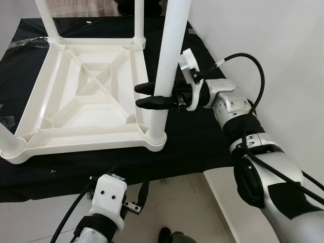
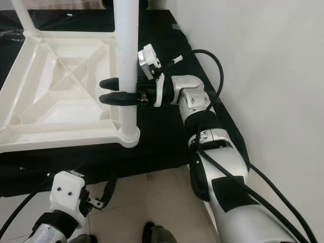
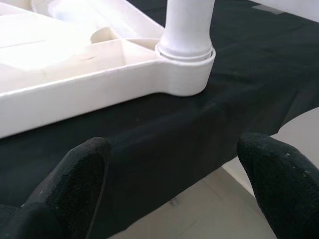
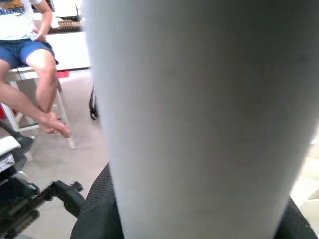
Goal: Building children table
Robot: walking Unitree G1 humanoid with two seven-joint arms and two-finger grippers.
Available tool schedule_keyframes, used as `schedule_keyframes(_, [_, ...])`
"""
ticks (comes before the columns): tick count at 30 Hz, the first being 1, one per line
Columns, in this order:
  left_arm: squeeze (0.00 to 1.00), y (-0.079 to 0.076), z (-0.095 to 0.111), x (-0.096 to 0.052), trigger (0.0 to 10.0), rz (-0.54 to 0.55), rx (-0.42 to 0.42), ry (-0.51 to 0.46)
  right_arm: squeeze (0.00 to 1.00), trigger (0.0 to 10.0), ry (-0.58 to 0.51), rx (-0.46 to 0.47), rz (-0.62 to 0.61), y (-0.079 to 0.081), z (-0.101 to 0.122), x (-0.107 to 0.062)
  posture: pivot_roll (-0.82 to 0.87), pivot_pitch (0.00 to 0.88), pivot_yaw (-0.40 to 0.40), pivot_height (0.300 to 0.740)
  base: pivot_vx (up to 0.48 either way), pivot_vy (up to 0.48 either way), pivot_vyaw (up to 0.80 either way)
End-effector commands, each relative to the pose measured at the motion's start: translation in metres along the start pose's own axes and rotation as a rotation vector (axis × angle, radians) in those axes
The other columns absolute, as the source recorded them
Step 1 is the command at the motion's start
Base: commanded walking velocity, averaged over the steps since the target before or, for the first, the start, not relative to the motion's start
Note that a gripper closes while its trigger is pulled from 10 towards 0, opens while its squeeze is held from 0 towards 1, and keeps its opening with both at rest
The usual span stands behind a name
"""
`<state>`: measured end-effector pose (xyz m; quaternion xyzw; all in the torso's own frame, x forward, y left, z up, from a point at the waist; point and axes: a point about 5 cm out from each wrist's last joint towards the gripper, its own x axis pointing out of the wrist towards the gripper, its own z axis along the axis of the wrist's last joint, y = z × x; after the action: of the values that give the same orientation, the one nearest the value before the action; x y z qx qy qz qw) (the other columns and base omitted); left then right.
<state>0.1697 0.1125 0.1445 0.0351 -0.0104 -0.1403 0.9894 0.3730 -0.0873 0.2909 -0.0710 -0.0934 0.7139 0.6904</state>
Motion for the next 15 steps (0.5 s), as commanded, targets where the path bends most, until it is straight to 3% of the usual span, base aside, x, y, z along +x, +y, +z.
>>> schedule_keyframes(1, [0.00, -0.004, -0.006, 0.001, 10.0, -0.009, -0.002, 0.031, 0.00, 0.0, 0.032, -0.073, -0.153, -0.007, 0.001, -0.014, 0.20, 0.227, -0.129, 0.740, 0.000, 0.000, 0.00])
schedule_keyframes(2, [0.00, -0.004, -0.006, 0.001, 10.0, -0.009, -0.002, 0.031, 0.00, 0.0, 0.032, -0.073, -0.153, -0.007, 0.001, -0.014, 0.20, 0.227, -0.129, 0.740, 0.000, 0.000, 0.00])
schedule_keyframes(3, [0.00, -0.004, -0.006, 0.003, 10.0, -0.008, -0.006, 0.029, 0.00, 0.0, 0.074, -0.081, -0.266, -0.009, -0.005, -0.019, 0.16, 0.212, -0.146, 0.740, 0.000, 0.000, 0.00])
schedule_keyframes(4, [0.00, -0.004, -0.007, 0.005, 10.0, -0.009, -0.011, 0.026, 0.00, 0.0, 0.116, -0.043, -0.461, -0.009, -0.020, -0.023, 0.15, 0.203, -0.158, 0.740, 0.000, 0.000, 0.00])
schedule_keyframes(5, [0.00, -0.004, -0.007, 0.005, 10.0, -0.009, -0.011, 0.026, 0.00, 0.0, 0.116, -0.043, -0.461, -0.009, -0.020, -0.023, 0.15, 0.203, -0.158, 0.740, 0.000, 0.000, 0.00])
schedule_keyframes(6, [0.00, -0.004, -0.007, 0.006, 10.0, -0.008, -0.015, 0.022, 0.00, 0.0, 0.159, 0.027, -0.740, -0.006, -0.039, -0.025, 0.14, 0.200, -0.156, 0.740, 0.000, 0.000, 0.00])
schedule_keyframes(7, [0.00, -0.004, -0.007, 0.006, 10.0, -0.008, -0.015, 0.022, 0.00, 0.0, 0.159, 0.027, -0.740, -0.006, -0.039, -0.025, 0.14, 0.200, -0.156, 0.740, 0.000, 0.000, 0.00])
schedule_keyframes(8, [0.00, -0.003, -0.008, 0.008, 10.0, -0.007, -0.017, 0.020, 0.00, 0.0, 0.210, 0.081, -1.006, 0.001, -0.056, -0.032, 0.13, 0.198, -0.155, 0.740, 0.000, 0.000, 0.00])
schedule_keyframes(9, [0.00, -0.002, -0.008, 0.010, 10.0, -0.004, -0.019, 0.018, 0.00, 0.0, 0.242, 0.144, -1.099, 0.030, -0.076, -0.021, 0.11, 0.193, -0.140, 0.740, 0.000, 0.000, 0.00])
schedule_keyframes(10, [0.00, -0.001, -0.008, 0.012, 10.0, -0.002, -0.019, 0.016, 0.00, 0.0, 0.247, 0.186, -1.140, 0.052, -0.084, -0.015, 0.11, 0.193, -0.140, 0.740, 0.000, 0.000, 0.00])
schedule_keyframes(11, [0.00, -0.001, -0.008, 0.012, 10.0, -0.002, -0.019, 0.016, 0.00, 0.0, 0.247, 0.186, -1.140, 0.052, -0.084, -0.015, 0.11, 0.193, -0.140, 0.740, 0.000, 0.000, 0.00])
schedule_keyframes(12, [0.00, 0.000, -0.008, 0.015, 10.0, -0.003, -0.019, 0.013, 0.00, 0.0, 0.242, 0.172, -1.183, 0.064, -0.088, -0.008, 0.08, 0.183, -0.129, 0.740, 0.000, 0.000, 0.00])
schedule_keyframes(13, [0.00, 0.001, -0.009, 0.019, 10.0, -0.004, -0.019, 0.010, 0.00, 0.0, 0.219, 0.175, -1.198, 0.064, -0.090, 0.001, 0.09, 0.160, -0.123, 0.740, 0.000, 0.000, 0.00])
schedule_keyframes(15, [0.00, 0.002, -0.010, 0.024, 10.0, -0.001, -0.016, 0.003, 0.00, 0.0, 0.172, 0.134, -1.185, 0.048, -0.085, 0.022, 0.09, 0.143, -0.126, 0.740, 0.000, 0.000, 0.00])
